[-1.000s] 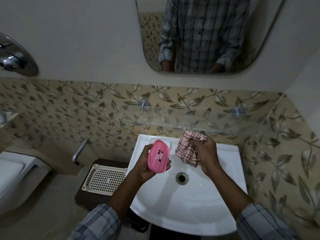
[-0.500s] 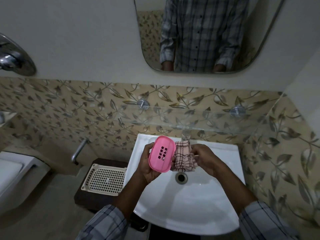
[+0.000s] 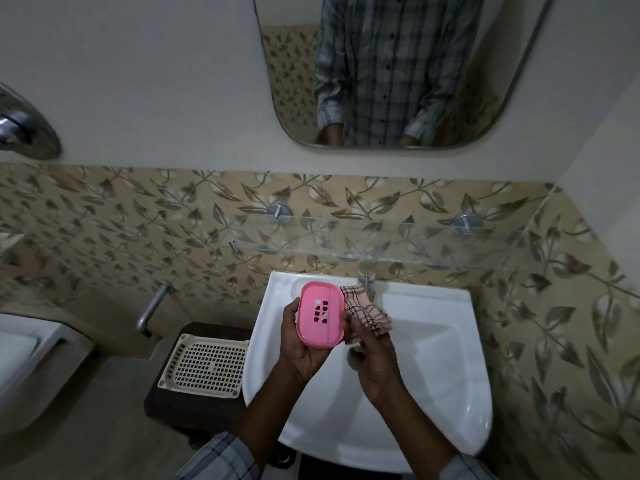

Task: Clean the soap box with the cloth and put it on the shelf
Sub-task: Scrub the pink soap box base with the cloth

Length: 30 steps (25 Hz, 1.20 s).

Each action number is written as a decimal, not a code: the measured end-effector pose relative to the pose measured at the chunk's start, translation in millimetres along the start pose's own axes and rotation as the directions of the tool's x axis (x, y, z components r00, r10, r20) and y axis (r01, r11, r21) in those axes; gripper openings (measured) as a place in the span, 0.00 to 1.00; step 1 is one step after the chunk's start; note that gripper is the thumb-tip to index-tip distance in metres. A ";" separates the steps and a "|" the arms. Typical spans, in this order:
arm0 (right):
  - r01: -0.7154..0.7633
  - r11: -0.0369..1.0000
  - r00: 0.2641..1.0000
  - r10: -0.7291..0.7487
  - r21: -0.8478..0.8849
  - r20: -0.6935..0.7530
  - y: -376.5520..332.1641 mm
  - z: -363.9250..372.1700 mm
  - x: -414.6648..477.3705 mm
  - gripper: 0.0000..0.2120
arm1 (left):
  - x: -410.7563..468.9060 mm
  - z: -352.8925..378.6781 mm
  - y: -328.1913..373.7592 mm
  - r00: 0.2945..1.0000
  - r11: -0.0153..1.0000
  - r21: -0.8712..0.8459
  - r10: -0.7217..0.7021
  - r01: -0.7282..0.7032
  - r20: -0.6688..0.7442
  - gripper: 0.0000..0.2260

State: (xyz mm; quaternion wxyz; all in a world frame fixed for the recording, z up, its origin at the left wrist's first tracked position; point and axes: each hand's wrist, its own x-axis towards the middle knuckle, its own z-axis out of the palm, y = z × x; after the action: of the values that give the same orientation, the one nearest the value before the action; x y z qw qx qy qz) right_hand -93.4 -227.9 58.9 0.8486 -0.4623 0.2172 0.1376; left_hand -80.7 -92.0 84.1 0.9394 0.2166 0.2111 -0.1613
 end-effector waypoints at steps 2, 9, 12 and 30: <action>0.074 0.995 0.996 -0.078 -0.070 -0.046 -9.3 1.5 8.7 0.11 | -2.0 -1.1 -0.6 1.000 1.000 -0.006 -0.003 0.003 0.011 0.26; 0.528 0.478 0.766 -0.625 -0.702 0.151 -68.8 -0.3 -0.7 0.25 | -6.3 -3.6 8.5 0.987 0.978 0.132 -0.163 0.162 -0.003 0.28; 0.705 -0.130 0.616 -0.373 -0.697 0.694 -72.1 10.8 -20.1 0.33 | -1.0 -4.9 7.9 0.981 0.973 0.137 -0.192 0.186 0.031 0.23; 0.921 -0.371 0.078 -0.129 -0.121 0.989 -45.5 -14.9 5.3 0.25 | -7.9 0.7 24.3 0.947 0.907 0.287 -0.322 0.308 0.005 0.16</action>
State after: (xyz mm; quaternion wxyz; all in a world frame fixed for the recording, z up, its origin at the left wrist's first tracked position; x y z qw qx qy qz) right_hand -72.6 -264.7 82.1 0.2641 -0.7819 -0.5432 -0.1540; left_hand -77.7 -69.9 96.6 0.8657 0.3071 0.1936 -0.3447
